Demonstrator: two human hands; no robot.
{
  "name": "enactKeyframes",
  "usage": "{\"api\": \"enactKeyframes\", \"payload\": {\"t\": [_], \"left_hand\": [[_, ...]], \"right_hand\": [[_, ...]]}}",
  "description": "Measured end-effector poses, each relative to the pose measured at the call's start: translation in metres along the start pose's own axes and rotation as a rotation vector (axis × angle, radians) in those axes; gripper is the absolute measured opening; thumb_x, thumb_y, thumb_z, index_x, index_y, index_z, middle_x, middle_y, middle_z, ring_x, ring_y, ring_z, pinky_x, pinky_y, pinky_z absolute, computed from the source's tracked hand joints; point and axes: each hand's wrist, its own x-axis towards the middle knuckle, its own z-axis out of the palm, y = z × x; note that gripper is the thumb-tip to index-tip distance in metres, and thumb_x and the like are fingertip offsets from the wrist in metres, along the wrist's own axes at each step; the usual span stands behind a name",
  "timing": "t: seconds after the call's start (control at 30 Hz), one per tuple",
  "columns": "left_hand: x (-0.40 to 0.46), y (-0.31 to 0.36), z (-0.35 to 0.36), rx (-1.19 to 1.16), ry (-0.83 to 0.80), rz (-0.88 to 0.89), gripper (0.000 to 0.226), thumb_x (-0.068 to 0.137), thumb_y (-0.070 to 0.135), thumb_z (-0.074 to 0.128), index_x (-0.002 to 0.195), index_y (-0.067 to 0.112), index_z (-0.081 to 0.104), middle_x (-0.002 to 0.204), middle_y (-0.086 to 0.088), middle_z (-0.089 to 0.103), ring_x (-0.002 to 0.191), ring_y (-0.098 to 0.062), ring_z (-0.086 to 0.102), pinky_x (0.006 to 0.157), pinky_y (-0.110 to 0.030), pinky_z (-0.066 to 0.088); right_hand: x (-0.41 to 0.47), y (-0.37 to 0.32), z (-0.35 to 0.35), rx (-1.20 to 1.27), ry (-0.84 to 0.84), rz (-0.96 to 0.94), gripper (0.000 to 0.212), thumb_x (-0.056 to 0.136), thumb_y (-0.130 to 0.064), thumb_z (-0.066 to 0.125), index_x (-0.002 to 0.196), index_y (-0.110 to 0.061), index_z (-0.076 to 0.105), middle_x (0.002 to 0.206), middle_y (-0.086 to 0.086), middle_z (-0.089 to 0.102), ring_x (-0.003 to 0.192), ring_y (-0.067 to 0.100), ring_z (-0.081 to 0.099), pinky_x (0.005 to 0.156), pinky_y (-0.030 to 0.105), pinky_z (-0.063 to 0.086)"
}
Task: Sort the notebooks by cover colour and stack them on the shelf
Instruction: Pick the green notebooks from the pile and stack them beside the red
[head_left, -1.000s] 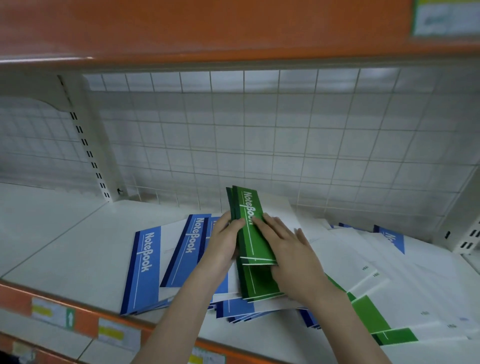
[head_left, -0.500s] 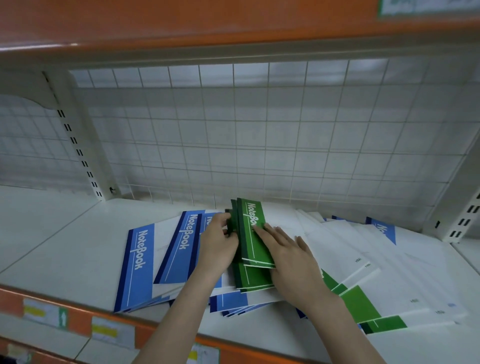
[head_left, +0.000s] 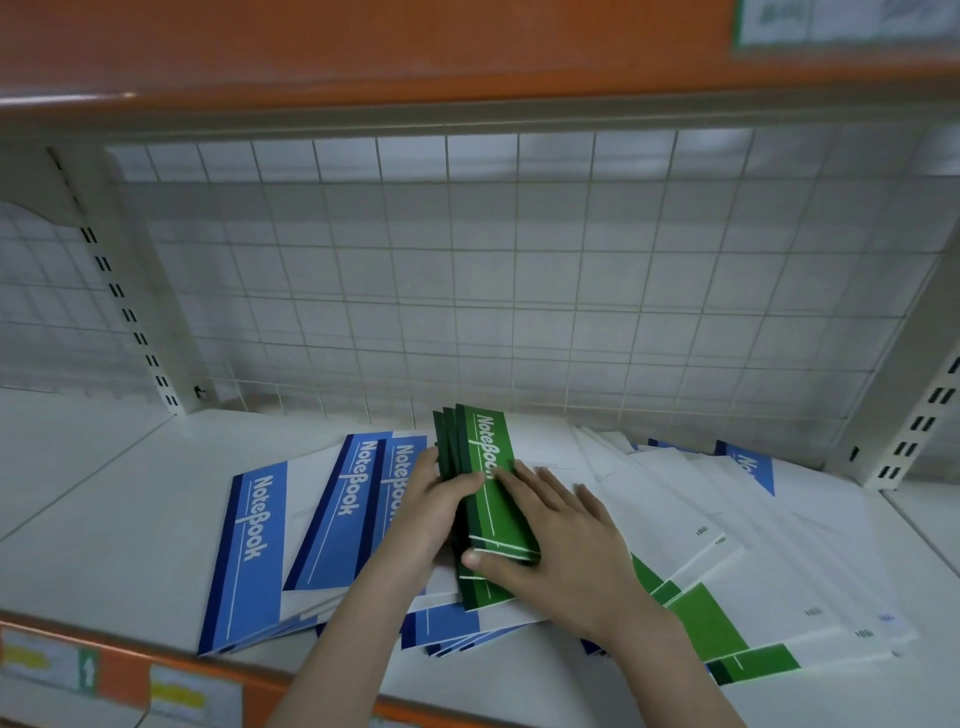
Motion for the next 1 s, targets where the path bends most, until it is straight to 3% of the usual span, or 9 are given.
{"api": "enactKeyframes", "payload": {"t": [0.1, 0.2, 0.3, 0.4, 0.5, 0.6, 0.73, 0.9, 1.0], "left_hand": [[0.0, -0.002, -0.003, -0.093, 0.02, 0.004, 0.036, 0.083, -0.001, 0.059, 0.108, 0.024, 0.059, 0.093, -0.004, 0.071, 0.084, -0.025, 0.069, 0.061, -0.033, 0.053], [-0.005, -0.004, -0.008, -0.161, 0.005, 0.06, 0.04, 0.082, -0.001, 0.059, 0.113, 0.024, 0.06, 0.094, -0.003, 0.074, 0.081, -0.023, 0.071, 0.057, -0.033, 0.054], [-0.01, -0.002, -0.012, -0.234, -0.044, 0.152, 0.045, 0.075, 0.006, 0.062, 0.113, 0.03, 0.064, 0.102, -0.001, 0.073, 0.086, -0.021, 0.071, 0.059, -0.03, 0.056], [-0.013, -0.004, -0.011, -0.206, -0.039, 0.175, 0.039, 0.08, 0.011, 0.061, 0.107, 0.039, 0.063, 0.097, 0.007, 0.074, 0.083, -0.015, 0.071, 0.057, -0.026, 0.056], [-0.014, -0.009, -0.008, 0.038, 0.013, 0.262, 0.026, 0.095, 0.021, 0.05, 0.111, 0.039, 0.058, 0.093, 0.012, 0.072, 0.079, -0.009, 0.07, 0.058, -0.02, 0.053], [-0.011, -0.016, -0.01, 0.392, 0.135, 0.409, 0.018, 0.097, 0.028, 0.046, 0.111, 0.031, 0.057, 0.096, 0.009, 0.067, 0.083, -0.006, 0.065, 0.066, -0.018, 0.049], [-0.005, -0.017, -0.011, 0.716, 0.184, 0.445, 0.011, 0.095, 0.029, 0.051, 0.104, 0.028, 0.056, 0.095, 0.006, 0.064, 0.09, -0.012, 0.061, 0.077, -0.032, 0.053], [-0.006, -0.012, -0.012, 0.477, 0.098, 0.323, 0.022, 0.089, 0.018, 0.062, 0.102, 0.036, 0.058, 0.092, 0.021, 0.065, 0.089, -0.001, 0.062, 0.07, -0.021, 0.048], [-0.008, -0.004, -0.012, 0.058, 0.041, 0.174, 0.035, 0.079, 0.002, 0.069, 0.099, 0.03, 0.065, 0.091, 0.008, 0.073, 0.09, -0.016, 0.068, 0.075, -0.035, 0.053]], "right_hand": [[0.0, 0.0, -0.007, 0.197, 0.022, 0.003, 0.092, 0.067, -0.09, 0.016, 0.147, -0.043, 0.018, 0.156, -0.016, 0.014, 0.145, 0.004, 0.006, 0.116, 0.03, 0.005], [0.003, 0.007, -0.012, 0.29, 0.124, 0.097, 0.065, 0.092, -0.059, 0.037, 0.146, -0.026, 0.027, 0.153, -0.002, 0.029, 0.14, 0.011, 0.025, 0.113, 0.025, 0.023], [0.011, 0.017, -0.023, 0.427, 0.205, 0.291, 0.056, 0.096, -0.032, 0.048, 0.145, -0.014, 0.027, 0.105, 0.002, 0.06, 0.089, 0.012, 0.057, 0.076, 0.022, 0.045], [0.018, 0.023, -0.031, 0.639, 0.226, 0.332, 0.04, 0.096, -0.024, 0.051, 0.134, -0.019, 0.04, 0.078, -0.013, 0.055, 0.063, -0.002, 0.049, 0.05, 0.009, 0.037], [0.023, 0.027, -0.033, 0.701, 0.199, 0.335, 0.036, 0.097, -0.016, 0.048, 0.132, -0.021, 0.043, 0.095, -0.011, 0.055, 0.081, 0.002, 0.053, 0.054, 0.003, 0.038], [0.029, 0.032, -0.036, 0.73, 0.154, 0.392, 0.038, 0.097, -0.017, 0.047, 0.135, -0.02, 0.043, 0.119, 0.004, 0.056, 0.094, 0.015, 0.052, 0.049, 0.013, 0.04], [0.034, 0.04, -0.031, 0.685, 0.117, 0.44, 0.037, 0.096, -0.014, 0.046, 0.133, -0.017, 0.044, 0.122, 0.006, 0.055, 0.106, 0.021, 0.053, 0.055, 0.017, 0.042], [0.033, 0.043, -0.016, 0.567, 0.162, 0.421, 0.034, 0.095, -0.016, 0.048, 0.129, -0.011, 0.048, 0.087, -0.006, 0.051, 0.076, 0.007, 0.049, 0.065, 0.022, 0.04], [0.032, 0.043, -0.009, 0.496, 0.208, 0.374, 0.036, 0.096, -0.018, 0.049, 0.131, -0.01, 0.047, 0.07, -0.013, 0.039, 0.065, 0.003, 0.042, 0.07, 0.019, 0.035]]}}
